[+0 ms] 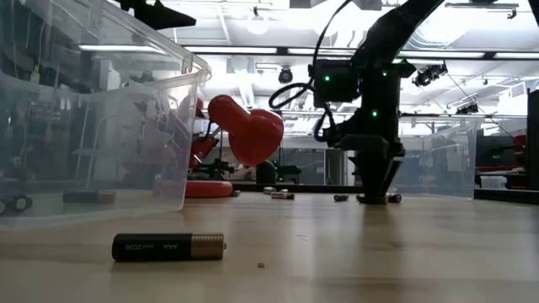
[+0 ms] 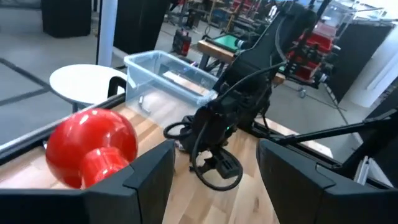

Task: Sort batteries
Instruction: Put the black battery into the bottom transparent bin

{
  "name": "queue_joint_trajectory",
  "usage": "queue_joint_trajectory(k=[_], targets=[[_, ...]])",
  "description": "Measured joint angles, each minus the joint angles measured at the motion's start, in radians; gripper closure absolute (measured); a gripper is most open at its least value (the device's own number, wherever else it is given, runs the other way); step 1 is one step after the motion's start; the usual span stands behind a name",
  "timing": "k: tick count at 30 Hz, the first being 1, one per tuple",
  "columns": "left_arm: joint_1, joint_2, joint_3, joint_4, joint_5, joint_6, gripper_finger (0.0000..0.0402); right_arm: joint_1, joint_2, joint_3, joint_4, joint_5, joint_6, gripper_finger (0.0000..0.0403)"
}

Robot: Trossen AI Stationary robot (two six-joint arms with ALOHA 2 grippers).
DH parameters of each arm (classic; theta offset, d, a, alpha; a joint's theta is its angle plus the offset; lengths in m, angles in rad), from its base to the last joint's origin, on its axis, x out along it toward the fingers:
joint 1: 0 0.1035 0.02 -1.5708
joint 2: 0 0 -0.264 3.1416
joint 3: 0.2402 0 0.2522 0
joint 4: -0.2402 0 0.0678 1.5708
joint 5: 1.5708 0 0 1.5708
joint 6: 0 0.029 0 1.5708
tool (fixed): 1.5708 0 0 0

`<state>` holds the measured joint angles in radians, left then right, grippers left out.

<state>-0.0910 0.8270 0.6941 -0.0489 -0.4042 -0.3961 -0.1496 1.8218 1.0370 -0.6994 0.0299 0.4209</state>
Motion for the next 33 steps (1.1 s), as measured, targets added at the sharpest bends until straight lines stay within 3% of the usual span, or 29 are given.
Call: queue_joint_trajectory(k=[4,7,9,13,18,21,27,33], targets=[[-0.002,-0.002,0.0,0.003,0.0,-0.021,0.0181,0.07,0.0,0.027,-0.012,-0.01,0.007,0.0304],[-0.001,-0.015,0.0,0.003,0.0,-0.02,0.0181,0.145,-0.01,0.085,-0.069,-0.13,-0.01,0.0383],[-0.001,-0.03,0.002,0.001,0.001,0.007,0.0181,0.185,-0.042,0.141,-0.085,-0.197,-0.024,0.038],[-0.001,-0.061,0.002,0.003,-0.001,0.096,0.0181,0.243,-0.089,0.298,-0.027,-0.185,-0.062,0.0382],[0.014,-0.09,0.002,0.0,-0.007,0.2,0.0181,0.258,-0.067,0.503,0.242,-0.16,-0.058,0.0393],[0.018,-0.101,0.002,0.001,0.002,0.24,0.0181,0.255,-0.008,0.593,0.336,-0.147,-0.036,0.0386],[0.019,-0.119,0.002,-0.009,0.04,0.276,0.0181,0.301,0.174,0.774,0.339,-0.143,0.051,0.0378],[0.018,-0.155,0.002,-0.015,0.065,0.267,0.0181,0.329,0.305,0.975,0.206,-0.109,0.014,0.031]])
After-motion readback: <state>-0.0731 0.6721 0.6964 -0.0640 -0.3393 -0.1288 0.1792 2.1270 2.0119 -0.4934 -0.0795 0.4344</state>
